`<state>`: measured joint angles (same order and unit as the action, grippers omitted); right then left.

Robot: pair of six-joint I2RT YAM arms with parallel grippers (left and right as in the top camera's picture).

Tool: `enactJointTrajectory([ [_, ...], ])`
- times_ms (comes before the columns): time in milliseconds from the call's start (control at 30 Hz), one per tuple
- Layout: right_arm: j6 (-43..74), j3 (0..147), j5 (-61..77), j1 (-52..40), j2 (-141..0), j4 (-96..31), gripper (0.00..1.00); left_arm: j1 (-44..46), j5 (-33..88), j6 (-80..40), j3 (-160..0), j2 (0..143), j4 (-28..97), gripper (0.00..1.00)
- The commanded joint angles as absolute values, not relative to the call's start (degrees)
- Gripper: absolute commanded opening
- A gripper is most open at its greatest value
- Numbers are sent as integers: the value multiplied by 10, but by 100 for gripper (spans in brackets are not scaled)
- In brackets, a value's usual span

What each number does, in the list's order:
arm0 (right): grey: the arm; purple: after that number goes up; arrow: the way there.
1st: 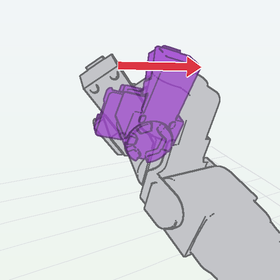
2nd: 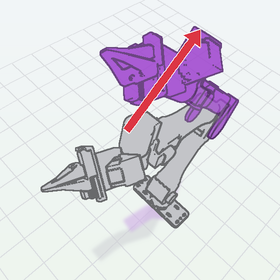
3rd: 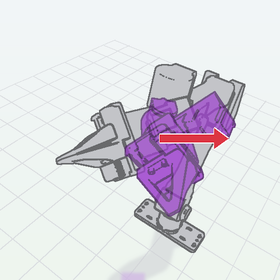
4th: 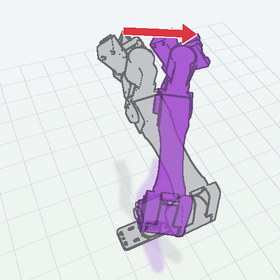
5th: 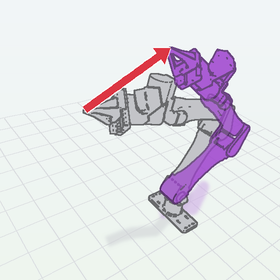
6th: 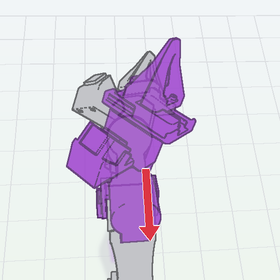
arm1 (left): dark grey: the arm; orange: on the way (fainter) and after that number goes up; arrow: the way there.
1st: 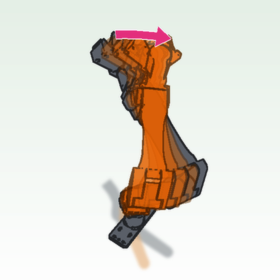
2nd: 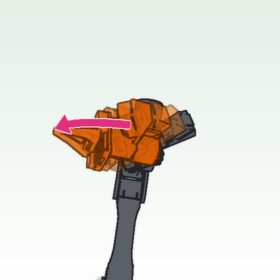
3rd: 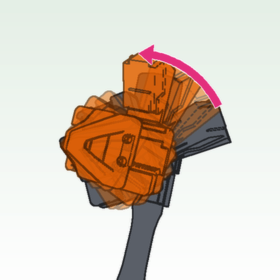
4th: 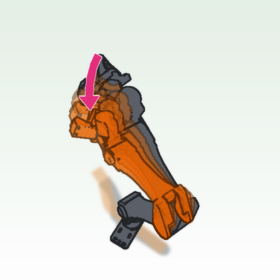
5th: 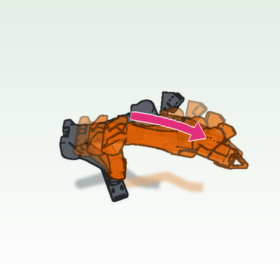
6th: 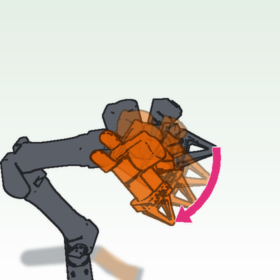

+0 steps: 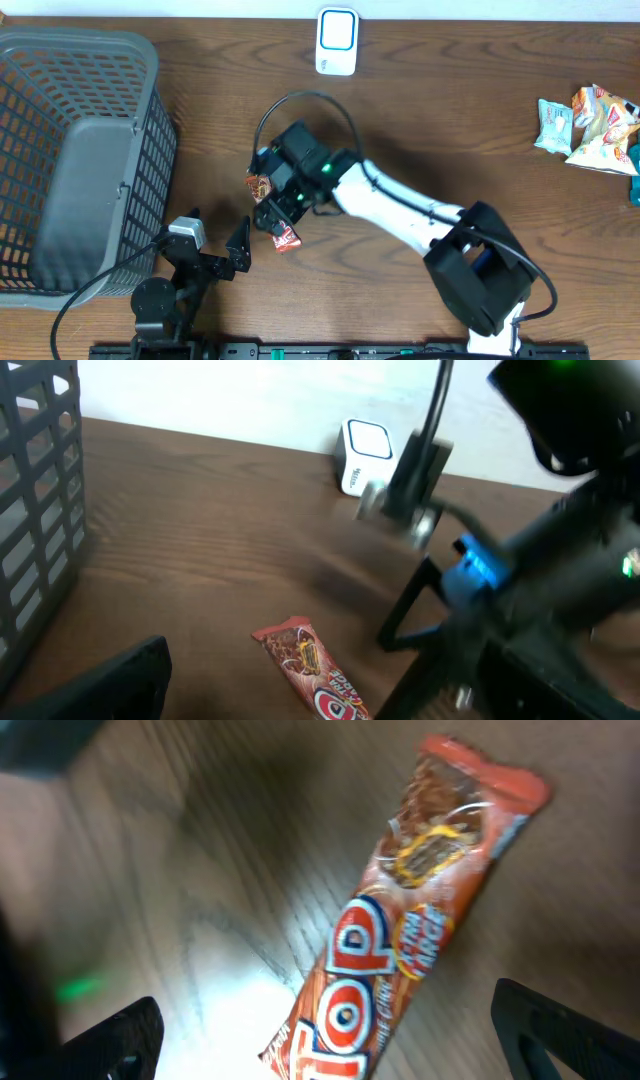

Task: Scan the item barcode
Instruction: 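Reach the right gripper left and grasp the chocolate bar, then lift the chocolate bar and carry it right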

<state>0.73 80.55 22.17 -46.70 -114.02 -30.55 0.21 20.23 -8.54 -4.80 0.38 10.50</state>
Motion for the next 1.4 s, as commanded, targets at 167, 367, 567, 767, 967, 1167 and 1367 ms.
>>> enactJointTrajectory([
  [167, 11, 747, 86, -527, -1147, -229, 95, 1, 201, -76, -39, 3, 119, 98],
  [367, 56, 727, 46, -543, -1173, -188, 74, 1, 201, -76, -39, 3, 119, 98],
  [567, 87, 726, 23, -540, -1185, -195, 27, 1, 201, -76, -39, 3, 119, 98],
  [767, 125, 728, -18, -524, -1185, -207, 1, 1, 201, -76, -39, 3, 119, 98],
  [967, 153, 768, -7, -476, -1183, -277, 1, 1, 201, -76, -39, 3, 119, 98],
  [1167, 133, 834, 203, -371, -1183, -402, 1, 1, 201, -76, -39, 3, 119, 98],
  [1367, 80, 840, 518, -244, -1183, -519, 1, 1, 201, -76, -39, 3, 119, 98],
])
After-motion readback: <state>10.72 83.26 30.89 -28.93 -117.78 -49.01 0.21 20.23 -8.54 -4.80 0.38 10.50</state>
